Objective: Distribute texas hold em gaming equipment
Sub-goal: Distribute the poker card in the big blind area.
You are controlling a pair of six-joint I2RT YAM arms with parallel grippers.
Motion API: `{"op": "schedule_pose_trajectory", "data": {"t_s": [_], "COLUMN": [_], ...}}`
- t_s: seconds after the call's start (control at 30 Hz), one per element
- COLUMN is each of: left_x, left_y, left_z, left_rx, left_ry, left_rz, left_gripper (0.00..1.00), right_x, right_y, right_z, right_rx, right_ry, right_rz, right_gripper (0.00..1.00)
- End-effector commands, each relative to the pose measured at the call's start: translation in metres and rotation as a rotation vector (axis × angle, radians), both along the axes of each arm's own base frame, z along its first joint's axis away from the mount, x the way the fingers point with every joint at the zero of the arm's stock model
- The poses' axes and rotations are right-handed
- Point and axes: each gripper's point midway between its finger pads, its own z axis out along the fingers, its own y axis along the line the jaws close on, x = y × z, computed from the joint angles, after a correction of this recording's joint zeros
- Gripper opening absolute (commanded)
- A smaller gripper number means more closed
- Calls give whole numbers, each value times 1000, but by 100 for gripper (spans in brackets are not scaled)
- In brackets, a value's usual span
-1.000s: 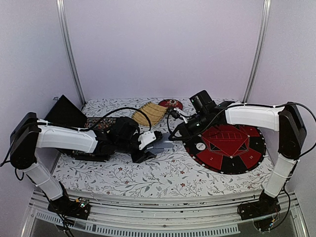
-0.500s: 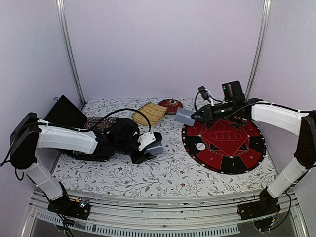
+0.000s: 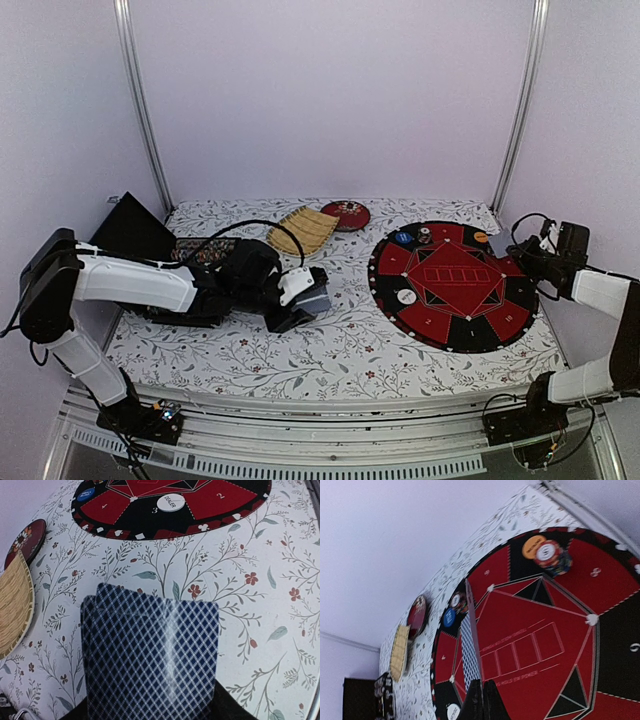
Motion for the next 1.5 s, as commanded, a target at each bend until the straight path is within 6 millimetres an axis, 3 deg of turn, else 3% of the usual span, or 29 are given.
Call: {"op": "schedule_pose_trajectory", "data": {"t_s": [0.0,0.13,0.33,0.5,0.63,0.87,1.27,1.47], "left_x": [5,5,6,5,6,6,7,7], "left_y": [1,2,2,5,6,6,9,10], "left_z": [16,16,15,13,14,16,14,14], "left_rx": [-53,-57,-60,-55,-56,-55,-47,-42], "left_ry": [-30,-35,-34,-32,-35,-35,-33,-35], "left_rz": [11,13,11,17,20,20,32,35], "left_gripper": [57,57,57,57,57,57,57,57], "right_x": [6,5,21,41,47,60,81,82], "right_y": [-59,-89,-106,-113,-116,-117,-125,-127], "right_z": [-2,-23,-50,-68,-84,-108,-124,-127], "right_rx": [20,55,94,-2,-75,-51,10,-2], "right_ry": [-21,24,78,137,188,232,265,275], "right_rz": [-242,-359,-437,-367,-317,-277,-289,-292], "right_gripper": [1,1,1,1,1,1,2,7]}}
